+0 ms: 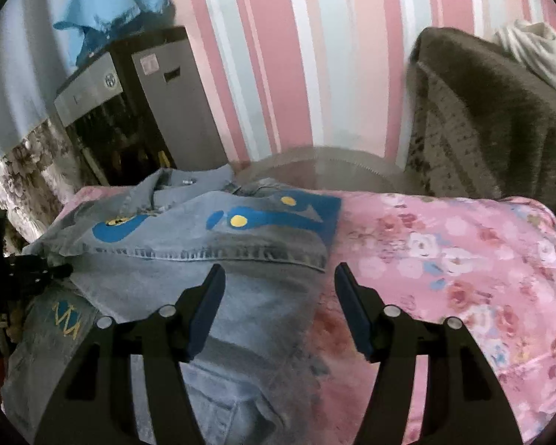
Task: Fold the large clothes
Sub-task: 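Grasp the folded sleeve cuff with the left gripper and adjust it on the jacket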
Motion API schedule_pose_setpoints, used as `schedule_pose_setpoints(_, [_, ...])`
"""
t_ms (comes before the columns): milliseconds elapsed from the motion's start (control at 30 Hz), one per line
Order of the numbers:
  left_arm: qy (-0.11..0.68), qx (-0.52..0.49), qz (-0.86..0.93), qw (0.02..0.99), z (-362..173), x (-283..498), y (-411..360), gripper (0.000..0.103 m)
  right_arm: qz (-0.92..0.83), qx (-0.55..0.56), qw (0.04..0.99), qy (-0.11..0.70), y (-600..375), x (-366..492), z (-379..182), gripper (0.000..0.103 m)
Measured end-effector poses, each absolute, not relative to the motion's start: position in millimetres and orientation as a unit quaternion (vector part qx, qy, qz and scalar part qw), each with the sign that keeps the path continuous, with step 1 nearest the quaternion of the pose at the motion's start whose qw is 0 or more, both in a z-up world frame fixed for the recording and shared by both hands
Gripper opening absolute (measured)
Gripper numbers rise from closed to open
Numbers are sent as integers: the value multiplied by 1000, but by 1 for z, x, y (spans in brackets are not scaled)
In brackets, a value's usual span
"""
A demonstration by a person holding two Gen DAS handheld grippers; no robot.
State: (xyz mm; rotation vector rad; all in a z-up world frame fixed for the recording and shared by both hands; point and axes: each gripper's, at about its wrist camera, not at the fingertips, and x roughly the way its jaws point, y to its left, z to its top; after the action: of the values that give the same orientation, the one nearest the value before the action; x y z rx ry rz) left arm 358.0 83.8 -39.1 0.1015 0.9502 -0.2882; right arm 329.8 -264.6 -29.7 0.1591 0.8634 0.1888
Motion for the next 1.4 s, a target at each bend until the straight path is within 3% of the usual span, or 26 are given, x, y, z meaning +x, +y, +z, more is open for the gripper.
schedule_pose_setpoints(33, [452,46,-142,879,-35,356,86,51,92,77,899,422,-264,335,-32,62])
schedule_pose_setpoints(67, [447,37,-149,881,-29,354,88,71,92,79,897,425,-263,340,-33,62])
schedule_pose_setpoints(100, [441,32,-153,884,-23,353,89,82,93,81,896,428,-263,344,-35,62])
schedule_pose_setpoints(167, [424,29,-155,892,-13,353,89,86,95,93,891,435,-265,355,-37,65])
schedule_pose_setpoints(200, [425,24,-156,891,-12,358,91,86,95,104,887,439,-268,361,-40,75])
schedule_pose_setpoints(333, [460,-8,-149,875,-20,397,95,83,99,139,874,455,-270,379,-54,75])
schedule_pose_setpoints(400, [483,-18,-160,861,-30,416,91,60,107,144,875,450,-268,382,-58,74])
schedule_pose_setpoints(433, [489,-20,-162,857,-35,422,91,54,112,143,873,452,-265,384,-61,66])
schedule_pose_setpoints(467, [497,-19,-159,853,-41,427,89,47,113,140,872,456,-263,385,-64,51])
schedule_pose_setpoints(500, [500,-14,-156,852,-46,429,86,46,110,131,872,459,-261,386,-67,36])
schedule_pose_setpoints(567, [479,-9,-151,865,-48,425,84,41,118,106,877,453,-253,383,-69,18])
schedule_pose_setpoints(667, [407,-14,-152,900,-26,399,86,36,123,69,912,386,-245,361,-47,15])
schedule_pose_setpoints(767, [375,0,-154,914,-10,387,84,37,134,110,920,352,-258,351,-28,16])
schedule_pose_setpoints(833, [405,7,-147,902,-24,402,80,38,126,149,900,390,-269,368,-40,25])
schedule_pose_setpoints(933, [442,32,-118,889,-49,418,72,44,84,99,886,446,-263,383,-63,43])
schedule_pose_setpoints(1033, [431,44,-104,895,-43,410,73,55,79,83,894,432,-265,369,-55,50])
schedule_pose_setpoints(1100, [410,57,-94,906,-31,397,75,73,79,64,904,415,-264,354,-43,54])
schedule_pose_setpoints(1267, [407,81,-98,905,-32,376,81,77,123,-6,904,408,-235,315,-32,54])
schedule_pose_setpoints(1400, [426,112,-89,894,-50,380,75,75,112,-42,884,451,-220,312,-58,35])
